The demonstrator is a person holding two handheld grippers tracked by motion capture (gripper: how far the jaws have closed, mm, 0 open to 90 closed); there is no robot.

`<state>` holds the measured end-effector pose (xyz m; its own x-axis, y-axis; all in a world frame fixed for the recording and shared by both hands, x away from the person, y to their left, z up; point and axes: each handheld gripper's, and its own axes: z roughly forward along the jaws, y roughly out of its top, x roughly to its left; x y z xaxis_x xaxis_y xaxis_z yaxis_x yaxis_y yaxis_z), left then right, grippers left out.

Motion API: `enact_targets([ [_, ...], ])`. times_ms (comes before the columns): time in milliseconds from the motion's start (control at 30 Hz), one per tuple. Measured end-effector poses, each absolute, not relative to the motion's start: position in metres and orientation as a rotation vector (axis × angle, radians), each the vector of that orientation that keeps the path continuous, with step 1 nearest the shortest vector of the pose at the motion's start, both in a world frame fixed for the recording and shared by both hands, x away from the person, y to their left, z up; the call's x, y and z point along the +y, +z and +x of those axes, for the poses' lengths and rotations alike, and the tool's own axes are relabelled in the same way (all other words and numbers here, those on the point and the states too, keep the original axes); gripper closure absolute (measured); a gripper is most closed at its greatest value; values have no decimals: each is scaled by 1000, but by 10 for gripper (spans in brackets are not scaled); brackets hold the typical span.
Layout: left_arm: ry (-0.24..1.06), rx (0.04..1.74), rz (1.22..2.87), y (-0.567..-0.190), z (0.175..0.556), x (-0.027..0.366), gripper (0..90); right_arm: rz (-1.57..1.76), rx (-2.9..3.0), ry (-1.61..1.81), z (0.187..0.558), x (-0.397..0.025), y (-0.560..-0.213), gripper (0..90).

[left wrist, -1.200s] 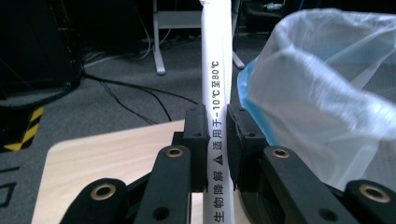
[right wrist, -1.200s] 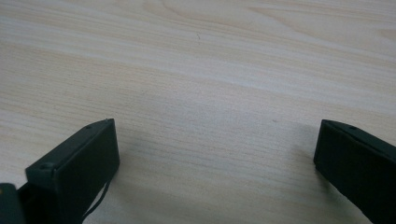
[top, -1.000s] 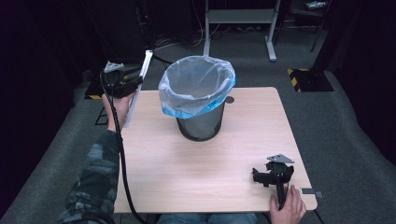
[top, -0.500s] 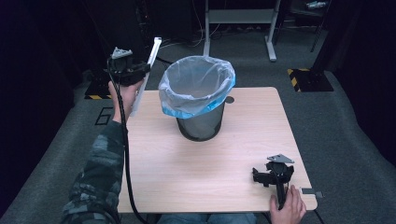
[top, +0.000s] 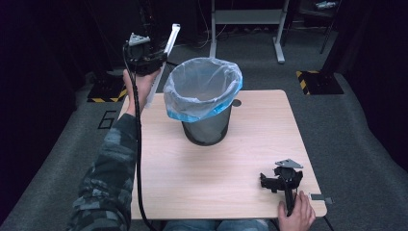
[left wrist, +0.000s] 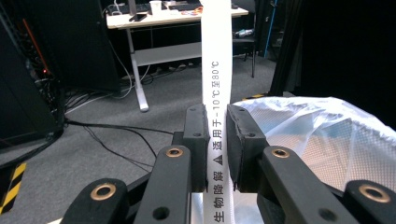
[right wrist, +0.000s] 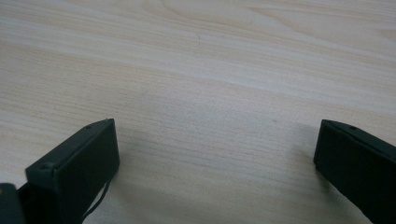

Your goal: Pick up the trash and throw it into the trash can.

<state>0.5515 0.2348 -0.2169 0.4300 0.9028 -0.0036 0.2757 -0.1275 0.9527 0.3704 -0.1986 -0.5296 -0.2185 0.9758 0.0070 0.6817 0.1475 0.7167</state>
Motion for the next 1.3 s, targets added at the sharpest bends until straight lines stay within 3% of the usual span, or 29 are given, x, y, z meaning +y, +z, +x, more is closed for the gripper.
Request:
enact_targets([
  [400,777,983,1660,-198,564,201,786,1579,1966,835,370,-199,-529,0],
  [1300,753,930,1626,-202,598,138,785,1578,1967,834,370,-199,-530,0],
])
